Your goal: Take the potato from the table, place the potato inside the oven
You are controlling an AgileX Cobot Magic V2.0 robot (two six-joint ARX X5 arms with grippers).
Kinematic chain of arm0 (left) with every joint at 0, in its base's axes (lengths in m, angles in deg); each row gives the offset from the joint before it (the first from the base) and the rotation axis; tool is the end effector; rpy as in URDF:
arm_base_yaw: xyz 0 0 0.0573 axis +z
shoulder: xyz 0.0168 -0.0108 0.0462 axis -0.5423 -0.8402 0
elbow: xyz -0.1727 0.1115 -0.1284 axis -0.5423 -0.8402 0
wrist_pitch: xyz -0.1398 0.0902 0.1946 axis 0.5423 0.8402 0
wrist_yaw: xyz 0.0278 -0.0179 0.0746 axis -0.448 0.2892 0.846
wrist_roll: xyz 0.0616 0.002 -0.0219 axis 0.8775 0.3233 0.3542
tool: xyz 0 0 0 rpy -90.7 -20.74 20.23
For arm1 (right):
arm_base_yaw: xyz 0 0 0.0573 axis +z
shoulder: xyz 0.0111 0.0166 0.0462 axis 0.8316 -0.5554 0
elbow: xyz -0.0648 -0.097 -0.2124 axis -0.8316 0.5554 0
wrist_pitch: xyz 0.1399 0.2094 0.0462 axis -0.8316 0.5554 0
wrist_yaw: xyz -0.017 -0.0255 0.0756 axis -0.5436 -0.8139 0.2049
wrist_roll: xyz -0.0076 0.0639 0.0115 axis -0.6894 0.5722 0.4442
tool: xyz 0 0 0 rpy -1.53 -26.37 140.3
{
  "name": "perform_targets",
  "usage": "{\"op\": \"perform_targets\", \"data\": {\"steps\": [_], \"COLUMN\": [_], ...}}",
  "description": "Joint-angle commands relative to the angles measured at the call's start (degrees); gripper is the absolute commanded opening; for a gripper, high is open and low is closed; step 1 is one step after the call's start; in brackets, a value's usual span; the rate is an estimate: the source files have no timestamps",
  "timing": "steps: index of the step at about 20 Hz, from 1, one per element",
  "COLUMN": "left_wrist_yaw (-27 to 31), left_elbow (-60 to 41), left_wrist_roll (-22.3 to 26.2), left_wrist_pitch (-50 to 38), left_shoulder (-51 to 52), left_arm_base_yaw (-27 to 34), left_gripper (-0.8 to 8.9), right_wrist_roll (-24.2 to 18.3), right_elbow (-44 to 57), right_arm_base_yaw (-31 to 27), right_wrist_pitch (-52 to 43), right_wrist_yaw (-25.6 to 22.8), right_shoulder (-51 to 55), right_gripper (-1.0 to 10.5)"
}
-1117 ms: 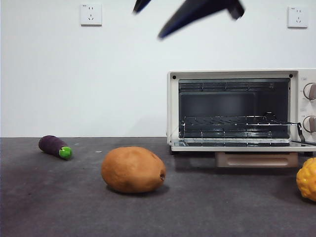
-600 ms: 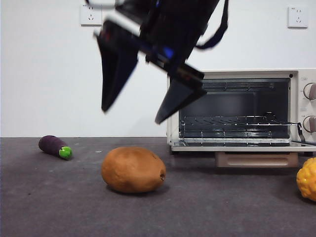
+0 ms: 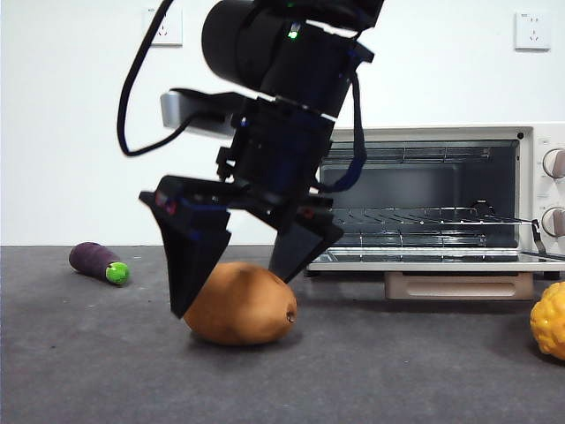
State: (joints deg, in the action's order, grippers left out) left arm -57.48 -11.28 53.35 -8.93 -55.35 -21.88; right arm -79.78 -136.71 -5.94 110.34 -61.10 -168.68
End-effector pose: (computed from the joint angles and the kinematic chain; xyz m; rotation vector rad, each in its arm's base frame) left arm 0.0015 -0.0149 0.3804 -0.0052 0.5438 -1.0413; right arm 0.2419 0.2940 0.1374 -0.5408 1.0244 0.8558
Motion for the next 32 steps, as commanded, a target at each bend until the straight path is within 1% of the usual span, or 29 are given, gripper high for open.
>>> {"op": "perform_targets", "data": {"steps": [1,2,3,4,5,6,7,9,11,15,17,18,20,23,25,26,28,29,32], "left_wrist_yaw": [0.2,0.2,0.2,0.2,0.2,0.2,0.2,0.2,0.2,0.5,2.4,3.8,6.0,11.5,15.6,17.8,21.6,22.8,22.8], "left_elbow": [-0.3,-0.3,-0.3,-0.3,-0.3,-0.3,-0.3,-0.3,-0.3,-0.3,-0.3,-0.3,-0.3,-0.3,-0.3,-0.3,-0.3,-0.3,-0.3], "left_wrist_roll": [-0.4,-0.4,-0.4,-0.4,-0.4,-0.4,-0.4,-0.3,-0.3,-0.3,-0.3,-0.3,-0.5,-1.4,-1.4,-1.3,-0.9,-0.8,0.1], "left_wrist_pitch": [-0.2,-0.2,-0.2,-0.2,-0.2,-0.2,-0.2,-0.2,-0.2,-0.2,-0.2,-0.2,-0.2,-0.2,-0.2,-0.3,-0.2,-0.3,-0.3], "left_shoulder": [0.4,0.4,0.4,0.4,0.4,0.4,0.4,0.4,0.4,0.4,0.4,0.4,0.4,0.2,-0.3,-0.8,-1.9,-2.3,-4.4], "left_arm_base_yaw": [-0.1,-0.1,-0.1,-0.1,-0.1,-0.1,-0.1,-0.1,-0.1,-0.1,-0.1,-0.1,-0.1,-0.1,-0.1,-0.1,-0.1,-0.1,-0.1], "left_gripper": [-0.05,-0.05,-0.05,-0.05,-0.05,-0.05,-0.05,-0.05,-0.05,-0.05,-0.05,-0.05,-0.05,-0.05,-0.05,-0.05,-0.05,-0.05,-0.05], "right_wrist_roll": [0.5,1.2,1.7,2.0,2.3,3.2,4.6,9.0,12.5,12.9,12.9,12.9,12.7,12.5,13.2,14.6,15.4,15.9,16.1], "right_elbow": [-0.2,-0.2,-0.2,-0.2,-0.2,-0.2,-0.2,-1.2,-5.0,-16.7,-23.1,-26.0,-31.1,-35.8,-36.2,-35.7,-34.6,-33.2,-25.2], "right_arm_base_yaw": [0.4,0.8,1.0,1.2,1.5,1.6,1.8,1.8,1.8,1.8,1.7,1.7,1.7,1.7,1.3,0.7,-0.3,-0.6,-1.2], "right_wrist_pitch": [0.5,1.0,1.6,2.0,2.4,2.5,2.4,3.6,8.5,21.0,26.7,29.0,34.0,44.3,49.9,50.0,50.0,50.0,50.0], "right_wrist_yaw": [1.1,0.9,0.8,0.8,0.8,0.9,0.6,0.6,0.7,0.6,0.3,-1.0,-6.4,-19.1,-25.7,-26.2,-23.3,-23.0,-24.8], "right_shoulder": [-1.6,-1.9,-1.9,-1.9,-1.9,-1.9,-1.9,-1.7,-1.7,-1.7,-1.7,-1.7,-1.7,-1.7,-1.7,-1.0,0.6,2.2,10.1], "right_gripper": [6.3,6.0,4.9,3.6,1.9,0.9,1.0,1.0,1.0,1.0,1.0,1.0,1.0,1.0,1.0,1.0,1.0,1.0,1.0]}}
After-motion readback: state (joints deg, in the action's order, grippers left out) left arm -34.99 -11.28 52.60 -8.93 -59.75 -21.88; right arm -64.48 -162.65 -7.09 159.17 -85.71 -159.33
